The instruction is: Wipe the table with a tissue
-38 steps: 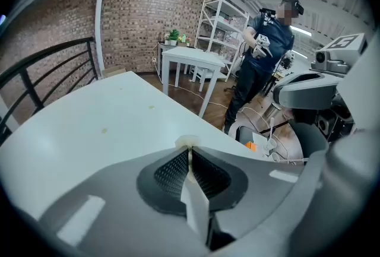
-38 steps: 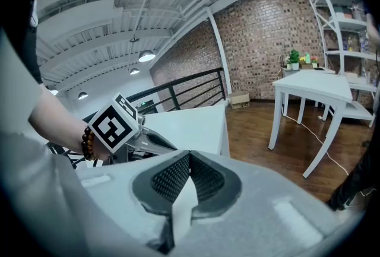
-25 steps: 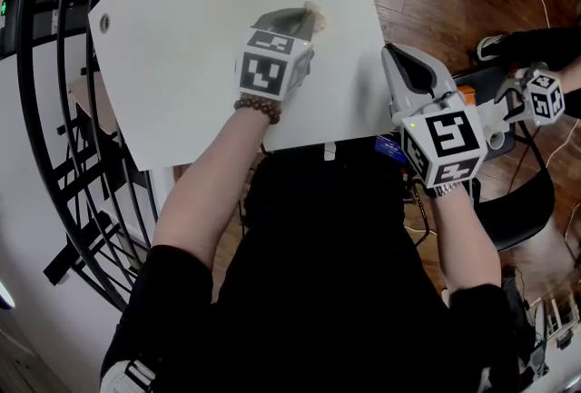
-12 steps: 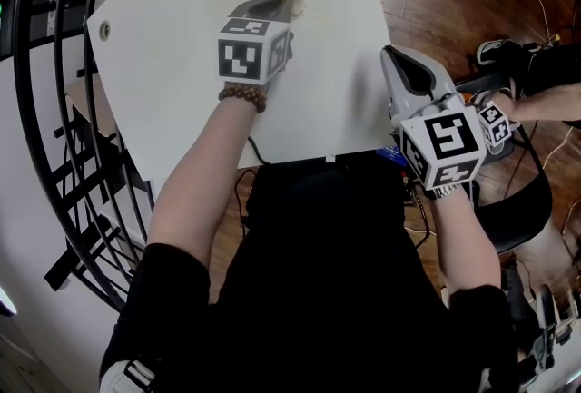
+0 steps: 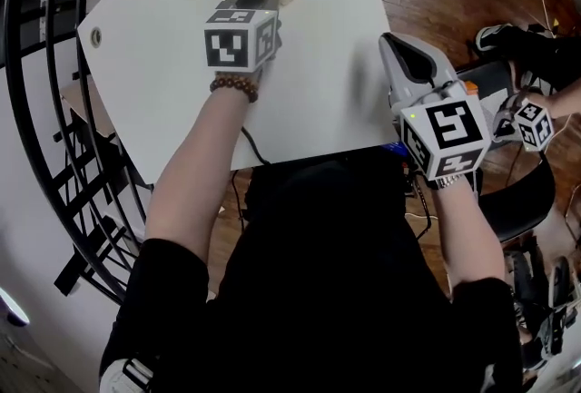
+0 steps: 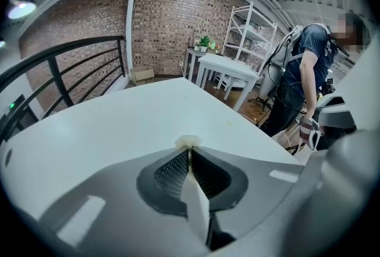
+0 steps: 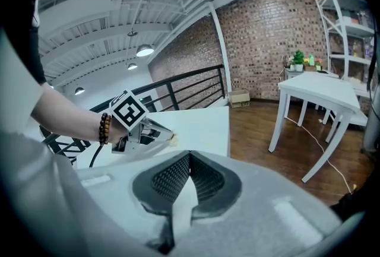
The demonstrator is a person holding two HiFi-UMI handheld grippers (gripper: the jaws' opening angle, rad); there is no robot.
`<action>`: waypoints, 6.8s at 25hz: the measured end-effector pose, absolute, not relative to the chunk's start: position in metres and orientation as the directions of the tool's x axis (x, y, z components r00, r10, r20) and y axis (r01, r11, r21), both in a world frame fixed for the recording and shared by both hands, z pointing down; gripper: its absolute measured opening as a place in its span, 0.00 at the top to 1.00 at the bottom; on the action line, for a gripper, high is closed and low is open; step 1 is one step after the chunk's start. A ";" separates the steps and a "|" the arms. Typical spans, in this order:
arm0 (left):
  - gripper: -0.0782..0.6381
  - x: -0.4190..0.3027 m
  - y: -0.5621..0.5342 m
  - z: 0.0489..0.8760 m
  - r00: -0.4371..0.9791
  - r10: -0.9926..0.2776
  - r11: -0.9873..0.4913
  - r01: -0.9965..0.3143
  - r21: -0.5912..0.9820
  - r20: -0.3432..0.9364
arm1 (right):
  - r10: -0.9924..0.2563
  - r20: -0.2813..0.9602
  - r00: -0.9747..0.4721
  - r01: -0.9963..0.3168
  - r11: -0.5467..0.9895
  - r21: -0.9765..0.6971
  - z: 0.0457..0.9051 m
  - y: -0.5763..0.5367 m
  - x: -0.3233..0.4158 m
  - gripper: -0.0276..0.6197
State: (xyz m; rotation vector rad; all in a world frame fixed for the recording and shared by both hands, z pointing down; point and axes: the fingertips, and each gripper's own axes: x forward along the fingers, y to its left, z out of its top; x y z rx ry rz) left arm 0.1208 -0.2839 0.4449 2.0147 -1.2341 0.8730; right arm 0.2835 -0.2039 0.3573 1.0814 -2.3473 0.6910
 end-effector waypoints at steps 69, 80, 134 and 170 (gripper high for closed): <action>0.84 0.229 -0.307 0.460 0.477 -0.479 -0.475 -0.847 0.238 0.737 | -0.579 0.630 -0.519 -0.842 0.472 -0.261 0.385 -0.186 0.329 0.97; 0.84 0.236 -0.311 0.459 0.469 -0.497 -0.469 -0.853 0.228 0.730 | -0.576 0.630 -0.521 -0.842 0.469 -0.267 0.390 -0.185 0.334 0.97; 0.84 0.147 -0.292 0.370 0.773 -0.423 -0.580 -0.631 0.515 0.472 | -0.316 0.528 -0.788 -0.407 0.911 -0.062 0.336 -0.255 0.174 0.70; 0.64 0.120 -0.244 0.351 0.933 -0.215 -0.547 -0.359 0.756 0.287 | -0.187 0.682 -0.707 -0.086 0.980 0.180 0.352 -0.237 0.137 0.89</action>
